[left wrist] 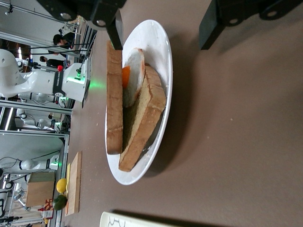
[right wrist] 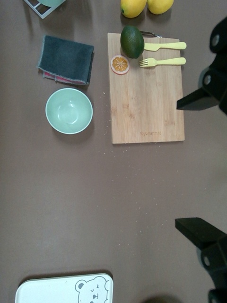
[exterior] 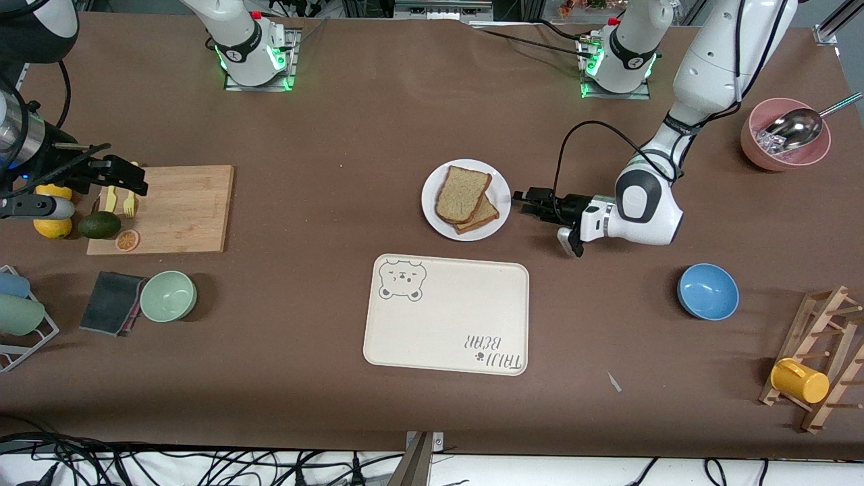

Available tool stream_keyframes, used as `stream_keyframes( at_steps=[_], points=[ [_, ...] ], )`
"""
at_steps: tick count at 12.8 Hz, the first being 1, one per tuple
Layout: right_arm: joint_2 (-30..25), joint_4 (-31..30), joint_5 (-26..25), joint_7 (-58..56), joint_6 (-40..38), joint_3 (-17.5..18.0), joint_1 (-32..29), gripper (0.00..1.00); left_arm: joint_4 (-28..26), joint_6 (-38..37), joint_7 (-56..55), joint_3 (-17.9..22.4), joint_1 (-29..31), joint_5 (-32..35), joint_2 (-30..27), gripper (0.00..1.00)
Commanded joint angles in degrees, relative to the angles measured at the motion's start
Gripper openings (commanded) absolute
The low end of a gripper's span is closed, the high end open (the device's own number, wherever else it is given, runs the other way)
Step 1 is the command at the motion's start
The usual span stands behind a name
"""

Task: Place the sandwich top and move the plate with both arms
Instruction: 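Grasp the white plate rim with the left gripper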

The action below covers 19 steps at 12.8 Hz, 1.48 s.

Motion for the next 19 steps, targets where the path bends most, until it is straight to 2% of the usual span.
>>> stream_keyframes(
  at_steps=[1,4,6,8,11,12,15,19],
  points=[
    [-0.5,-0.2,-1.0,-0.6,0.5,0.3,0.4,1.00,-1.2,2.9,2.5,-0.5,-1.5,-2.3,-0.6,0.69],
    [-0.5,-0.2,-0.8,-0.7,0.5,0.2,0.4,1.00,-1.6,4.2,3.5,-0.6,-2.4,-2.3,-0.4,0.68],
    [-0.6,-0.2,-0.6,-0.8,0.5,0.2,0.4,1.00,-2.1,5.1,4.7,-0.9,-4.3,-6.2,-0.3,0.62],
    [-0.8,-0.2,-0.5,-0.8,0.5,0.3,0.4,1.00,-2.4,5.7,10.6,-0.9,-5.1,-9.5,1.8,0.53],
    [-0.9,1.2,-0.5,-0.8,0.4,2.3,0.4,1.00,-2.7,5.7,14.6,-0.9,-4.6,-10.1,2.5,0.42],
    [-0.5,2.8,-1.0,-0.3,0.2,3.0,0.4,1.00,-2.6,5.7,14.6,-0.9,-4.7,-10.1,2.6,0.34],
    [0.4,3.1,-1.4,-0.8,0.3,2.8,0.2,1.00,-2.5,5.7,14.6,-0.9,-4.6,-10.1,2.6,0.00],
    [0.4,3.0,-1.4,-0.7,0.3,2.7,0.0,1.00,-2.4,5.1,14.5,-0.9,-4.3,-10.1,2.4,0.00]
  ],
)
